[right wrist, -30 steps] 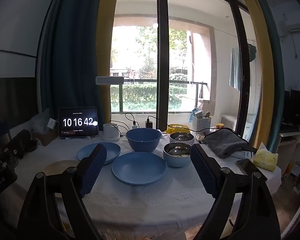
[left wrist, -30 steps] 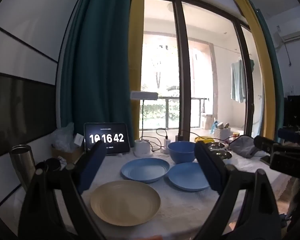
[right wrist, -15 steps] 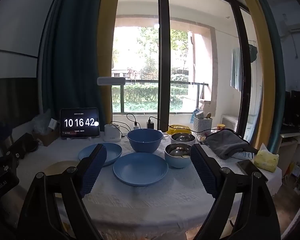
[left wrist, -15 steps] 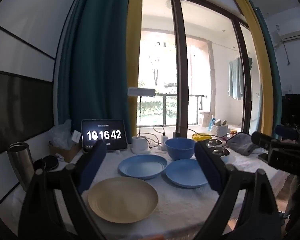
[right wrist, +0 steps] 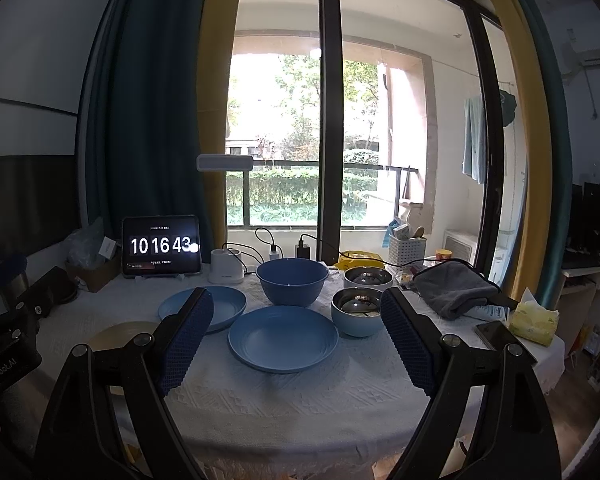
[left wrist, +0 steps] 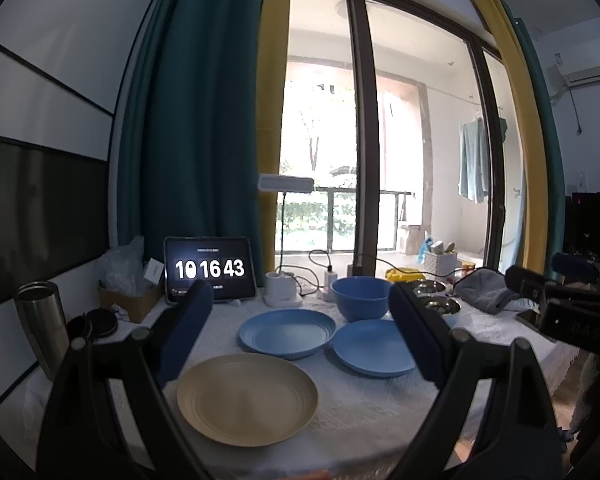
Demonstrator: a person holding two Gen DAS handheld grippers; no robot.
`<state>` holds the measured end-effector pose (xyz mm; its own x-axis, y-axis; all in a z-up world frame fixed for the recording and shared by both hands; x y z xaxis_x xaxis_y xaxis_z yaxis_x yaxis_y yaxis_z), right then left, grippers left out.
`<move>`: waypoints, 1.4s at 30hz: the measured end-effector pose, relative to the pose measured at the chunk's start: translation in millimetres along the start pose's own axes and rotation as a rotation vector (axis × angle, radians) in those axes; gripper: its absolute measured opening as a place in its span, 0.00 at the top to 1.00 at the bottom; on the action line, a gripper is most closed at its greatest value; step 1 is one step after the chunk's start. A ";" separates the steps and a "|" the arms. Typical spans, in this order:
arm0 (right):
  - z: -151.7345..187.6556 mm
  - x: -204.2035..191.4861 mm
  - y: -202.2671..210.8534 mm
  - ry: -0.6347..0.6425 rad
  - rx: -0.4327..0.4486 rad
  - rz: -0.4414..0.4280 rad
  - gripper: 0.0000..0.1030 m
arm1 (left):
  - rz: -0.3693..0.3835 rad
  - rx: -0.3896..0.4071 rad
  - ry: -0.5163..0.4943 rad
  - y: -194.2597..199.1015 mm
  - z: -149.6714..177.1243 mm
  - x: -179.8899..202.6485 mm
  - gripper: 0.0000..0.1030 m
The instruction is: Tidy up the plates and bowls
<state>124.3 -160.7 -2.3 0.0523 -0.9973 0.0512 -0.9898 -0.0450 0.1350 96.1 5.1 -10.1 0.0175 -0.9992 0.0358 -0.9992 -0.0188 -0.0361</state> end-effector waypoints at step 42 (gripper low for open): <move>-0.8 -0.9 -1.4 0.001 -0.001 -0.003 0.15 | 0.012 -0.004 0.009 1.3 -4.8 1.2 0.12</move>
<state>125.7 -159.7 -1.7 0.0554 -0.9971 0.0521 -0.9895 -0.0479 0.1366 94.6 4.0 -5.3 0.0051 -0.9990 0.0440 -0.9994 -0.0066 -0.0328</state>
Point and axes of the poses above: each gripper's, at about its wrist camera, not at the fingertips, and y roughly against the way its jaws point, x to its right, z to its underside, the point moved 9 cm from there along -y, roughly the way its jaws point, and after that the axes turned 6 degrees about x, right-handed, at the moved point
